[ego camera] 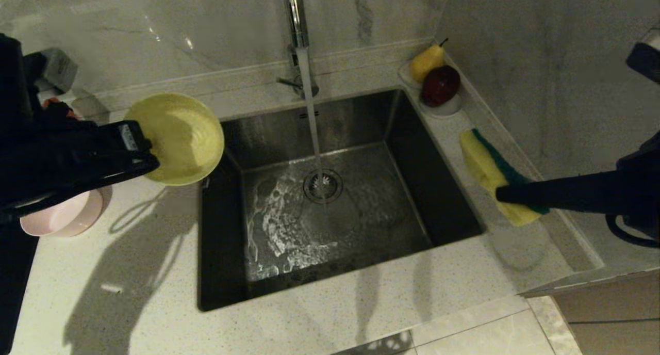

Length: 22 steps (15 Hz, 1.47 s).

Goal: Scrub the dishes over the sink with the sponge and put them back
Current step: Place the bowl on the table

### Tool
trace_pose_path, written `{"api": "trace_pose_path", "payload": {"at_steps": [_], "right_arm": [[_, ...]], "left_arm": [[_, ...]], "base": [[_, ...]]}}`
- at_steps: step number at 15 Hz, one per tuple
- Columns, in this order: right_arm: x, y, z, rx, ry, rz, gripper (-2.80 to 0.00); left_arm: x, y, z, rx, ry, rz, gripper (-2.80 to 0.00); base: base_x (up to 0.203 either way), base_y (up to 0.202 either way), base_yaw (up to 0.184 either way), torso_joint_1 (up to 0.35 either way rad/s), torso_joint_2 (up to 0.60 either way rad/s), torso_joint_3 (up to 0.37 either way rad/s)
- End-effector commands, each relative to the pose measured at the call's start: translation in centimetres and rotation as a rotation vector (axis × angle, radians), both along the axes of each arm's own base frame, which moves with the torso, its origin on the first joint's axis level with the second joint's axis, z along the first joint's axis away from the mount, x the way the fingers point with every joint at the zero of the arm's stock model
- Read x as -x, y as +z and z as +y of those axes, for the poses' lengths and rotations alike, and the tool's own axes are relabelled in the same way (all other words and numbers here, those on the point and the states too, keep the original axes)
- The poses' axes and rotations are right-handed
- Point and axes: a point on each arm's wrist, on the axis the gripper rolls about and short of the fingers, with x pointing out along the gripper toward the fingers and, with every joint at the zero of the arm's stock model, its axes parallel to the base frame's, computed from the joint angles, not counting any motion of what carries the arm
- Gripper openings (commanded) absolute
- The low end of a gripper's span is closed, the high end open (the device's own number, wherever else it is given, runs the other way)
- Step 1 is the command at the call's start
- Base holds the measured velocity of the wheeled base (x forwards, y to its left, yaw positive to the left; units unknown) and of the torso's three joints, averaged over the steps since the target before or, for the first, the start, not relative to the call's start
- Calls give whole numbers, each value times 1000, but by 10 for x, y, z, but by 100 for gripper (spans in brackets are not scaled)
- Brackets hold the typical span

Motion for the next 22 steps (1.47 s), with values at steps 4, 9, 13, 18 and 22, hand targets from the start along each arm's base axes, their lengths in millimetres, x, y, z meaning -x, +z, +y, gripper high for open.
{"api": "trace_pose_path", "payload": {"at_steps": [4, 9, 13, 18, 22], "right_arm": [[-20, -10, -3, 49, -64, 23, -280], [-19, -13, -4, 56, -67, 31, -280], [-21, -19, -3, 64, -66, 46, -280], [-22, -20, -2, 66, -64, 53, -280], [-19, -18, -3, 61, -65, 44, -280]], "left_arm": [[19, -10, 45, 309, 292, 209, -280], [28, -30, 65, 420, 484, 289, -280], [27, -51, 78, 459, 589, 338, -280], [11, -78, 89, 489, 653, 391, -280], [-1, -95, 92, 490, 657, 413, -280]], "base": [[0, 0, 0, 0, 0, 0], [0, 0, 0, 0, 0, 0], [0, 0, 0, 0, 0, 0], [0, 0, 0, 0, 0, 0], [0, 0, 0, 0, 0, 0]]}}
